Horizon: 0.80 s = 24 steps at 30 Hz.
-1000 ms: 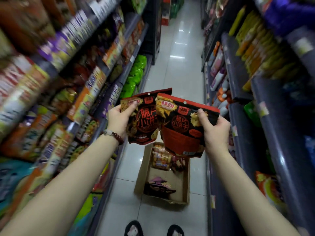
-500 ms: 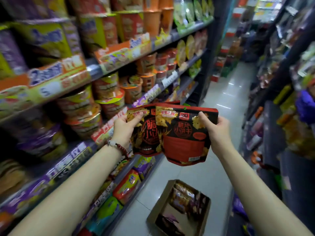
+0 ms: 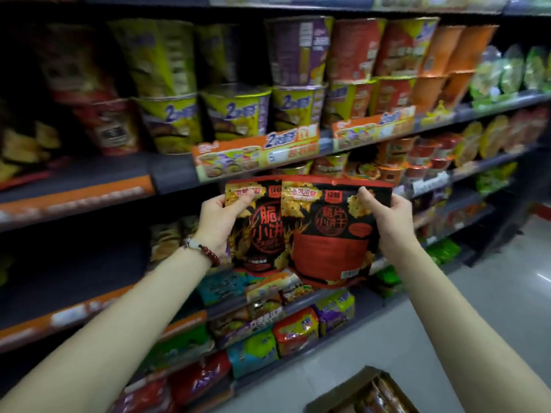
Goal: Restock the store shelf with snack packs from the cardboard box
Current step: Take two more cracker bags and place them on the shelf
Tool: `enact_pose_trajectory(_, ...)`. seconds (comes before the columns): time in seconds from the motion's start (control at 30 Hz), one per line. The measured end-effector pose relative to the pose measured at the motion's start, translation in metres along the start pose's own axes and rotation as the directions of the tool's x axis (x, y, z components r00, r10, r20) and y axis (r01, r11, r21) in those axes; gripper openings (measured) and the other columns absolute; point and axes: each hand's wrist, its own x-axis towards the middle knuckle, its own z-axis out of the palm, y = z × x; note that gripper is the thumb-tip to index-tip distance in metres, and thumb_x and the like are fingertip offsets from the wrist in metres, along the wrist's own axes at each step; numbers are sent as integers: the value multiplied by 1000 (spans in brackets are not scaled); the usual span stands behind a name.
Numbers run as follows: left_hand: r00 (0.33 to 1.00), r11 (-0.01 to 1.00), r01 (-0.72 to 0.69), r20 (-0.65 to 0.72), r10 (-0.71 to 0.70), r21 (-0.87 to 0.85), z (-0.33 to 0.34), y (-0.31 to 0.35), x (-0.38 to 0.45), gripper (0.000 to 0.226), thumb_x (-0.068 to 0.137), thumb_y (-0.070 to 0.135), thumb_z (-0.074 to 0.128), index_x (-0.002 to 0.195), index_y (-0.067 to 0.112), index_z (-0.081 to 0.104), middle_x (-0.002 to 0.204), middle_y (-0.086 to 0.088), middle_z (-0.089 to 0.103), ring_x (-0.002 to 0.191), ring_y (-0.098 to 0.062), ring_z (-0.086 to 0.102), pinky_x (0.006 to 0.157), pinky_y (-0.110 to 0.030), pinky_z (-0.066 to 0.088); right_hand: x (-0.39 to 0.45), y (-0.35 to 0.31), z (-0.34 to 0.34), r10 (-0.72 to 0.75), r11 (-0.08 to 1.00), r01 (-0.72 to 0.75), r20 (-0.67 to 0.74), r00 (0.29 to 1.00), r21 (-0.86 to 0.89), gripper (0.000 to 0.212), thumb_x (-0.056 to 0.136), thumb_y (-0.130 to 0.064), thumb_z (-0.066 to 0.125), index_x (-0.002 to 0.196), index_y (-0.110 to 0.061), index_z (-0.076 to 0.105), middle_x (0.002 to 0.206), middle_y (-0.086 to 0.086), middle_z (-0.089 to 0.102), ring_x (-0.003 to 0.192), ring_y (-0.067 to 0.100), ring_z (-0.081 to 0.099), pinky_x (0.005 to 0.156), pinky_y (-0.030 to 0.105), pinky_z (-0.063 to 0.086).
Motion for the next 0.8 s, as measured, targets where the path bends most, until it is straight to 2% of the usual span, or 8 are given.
enact_pose_trajectory(0.1,995,998,-55,-79,55,3,-43,16,-8,12,80,27,71,81,15,72,73,6,74,73,-7,70,67,-25,53,-4,-5,44,-7,999,3,106,994,32,18,86,-28,72,77,-13,68,85,13,72,82,31,71,70,45,59)
enact_pose_trajectory(0.17,989,996,-85,-118,87,18,-71,27,-15,11,81,27,71,80,16,72,73,8,74,74,-6,69,70,-25,53,-9,-10,73,-22,998,12,159,987,62,16,87,-26,71,78,-13,69,84,9,74,81,27,72,66,40,59)
enact_pose_trajectory(0.27,975,991,-121,-181,128,53,-114,45,-22,10,80,28,71,76,19,72,74,10,74,82,-9,68,82,-31,51,-19,-21,117,-38,993,10,232,972,118,10,88,-22,69,83,-14,71,82,2,76,78,19,73,61,31,57)
enact_pose_trajectory(0.33,965,989,-131,-220,145,74,-141,56,-26,13,78,31,72,71,21,73,76,9,74,90,-14,68,93,-37,49,-26,-25,143,-31,990,-7,271,962,138,9,88,-23,69,87,-14,71,83,2,76,80,20,74,62,31,57)
enact_pose_trajectory(0.4,956,985,-142,-246,161,92,-167,65,-29,16,77,34,73,65,23,74,78,8,75,94,-17,67,97,-41,47,-33,-29,168,-33,987,-18,305,952,161,10,88,-23,69,89,-13,71,87,6,76,83,24,74,66,35,58)
enact_pose_trajectory(0.53,932,977,-183,-297,209,111,-210,83,-34,16,76,34,74,61,27,75,77,7,74,92,-17,68,97,-43,48,-44,-39,215,-77,987,24,340,937,158,8,87,-21,70,82,-15,70,78,0,76,77,17,73,65,30,56)
enact_pose_trajectory(0.7,894,966,-228,-367,258,125,-266,110,-36,17,72,35,78,72,19,73,87,-4,74,96,-23,68,97,-46,48,-56,-60,274,-119,983,52,390,913,178,10,87,-24,70,81,-15,70,77,-1,75,76,18,73,65,32,56)
enact_pose_trajectory(0.8,872,950,-276,-380,310,143,-296,130,-36,12,75,31,77,70,21,73,84,-2,74,88,-19,70,86,-42,55,-65,-76,307,-155,973,70,401,903,219,11,87,-23,70,82,-14,71,79,-1,76,77,18,73,65,31,56)
